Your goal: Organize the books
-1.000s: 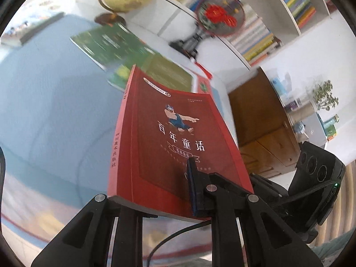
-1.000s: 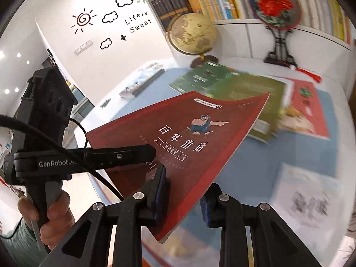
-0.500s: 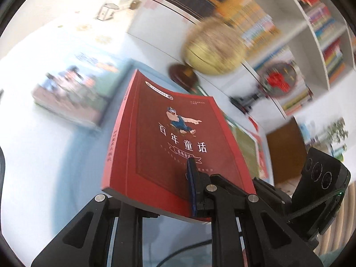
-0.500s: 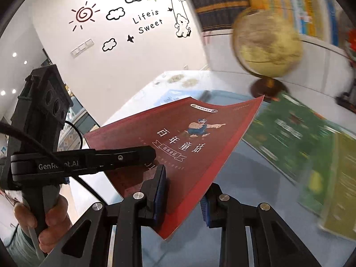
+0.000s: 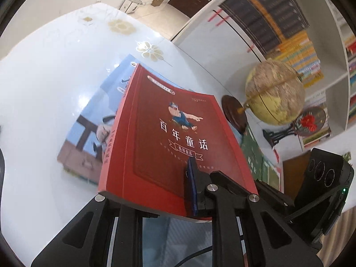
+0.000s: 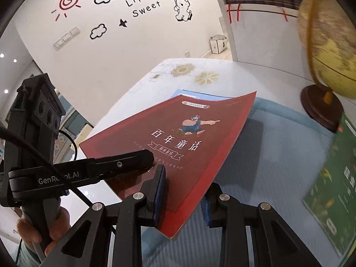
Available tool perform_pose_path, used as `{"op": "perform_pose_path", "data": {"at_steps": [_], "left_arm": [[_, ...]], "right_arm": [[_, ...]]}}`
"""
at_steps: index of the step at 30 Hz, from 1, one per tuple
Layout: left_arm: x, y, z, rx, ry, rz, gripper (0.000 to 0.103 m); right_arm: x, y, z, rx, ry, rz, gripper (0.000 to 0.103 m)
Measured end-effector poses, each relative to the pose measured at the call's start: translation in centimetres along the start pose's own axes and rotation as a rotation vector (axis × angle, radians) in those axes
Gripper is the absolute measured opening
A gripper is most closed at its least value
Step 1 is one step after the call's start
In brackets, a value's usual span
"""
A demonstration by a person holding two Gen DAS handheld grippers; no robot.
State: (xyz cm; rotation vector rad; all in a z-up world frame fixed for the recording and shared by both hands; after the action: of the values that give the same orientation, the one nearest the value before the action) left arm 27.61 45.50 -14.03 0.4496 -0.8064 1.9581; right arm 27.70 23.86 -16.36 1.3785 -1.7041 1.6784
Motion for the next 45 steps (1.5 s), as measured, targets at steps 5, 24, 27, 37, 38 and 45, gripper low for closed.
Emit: {"op": "perform_pose_path", "data": {"at_steps": [5, 24, 27, 37, 38, 45], "left_arm": [[-1.1, -0.9, -2.0, 0.053, 0.001, -0.036, 0.022], [4.3, 2.7, -6.0, 0.095, -0.272, -0.079, 0.028], [4.7, 3.9, -3.4, -0.03, -0.38, -0.084, 0.028], [-0.1, 8.9, 10.5, -0.333, -0.276, -0.171, 0.028], [-1.2, 9.8, 12.5, -0.354, -0.238, -0.188, 0.028], [-8.9, 17.9, 24.6, -0.358, 0.032, -0.321, 0.028]], "right_arm": [[-2.2, -0.7, 0.3, -0.046, -0.015, -0.037, 0.027], [-5.8, 0.1, -0.9, -0.075, -0.063, -0.179, 0.031], [-4.7, 0.8, 0.3, -0.13, -0.088, -0.224, 0.034], [8.2, 13.2, 12.4, -0.359, 0.062, -0.219, 0.054], [9.4, 14.6, 13.9, -0.391, 0.083, -0.225, 0.054], [19.9, 23.9, 24.6, -0.59, 0.218, -0.163, 0.054]]}}
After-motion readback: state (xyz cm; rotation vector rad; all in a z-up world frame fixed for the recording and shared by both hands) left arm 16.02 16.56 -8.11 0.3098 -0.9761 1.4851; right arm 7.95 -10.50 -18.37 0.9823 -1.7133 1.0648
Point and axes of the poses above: each gripper's, at about its wrist camera, not at the fingertips, and x roughly against the way its jaws point, z to its right, y to its underside, the point moved 3 cm from there along -x, roughly the way its jaws point, and after that the axes turned 10 degrees about y, right-handed, at the moved point
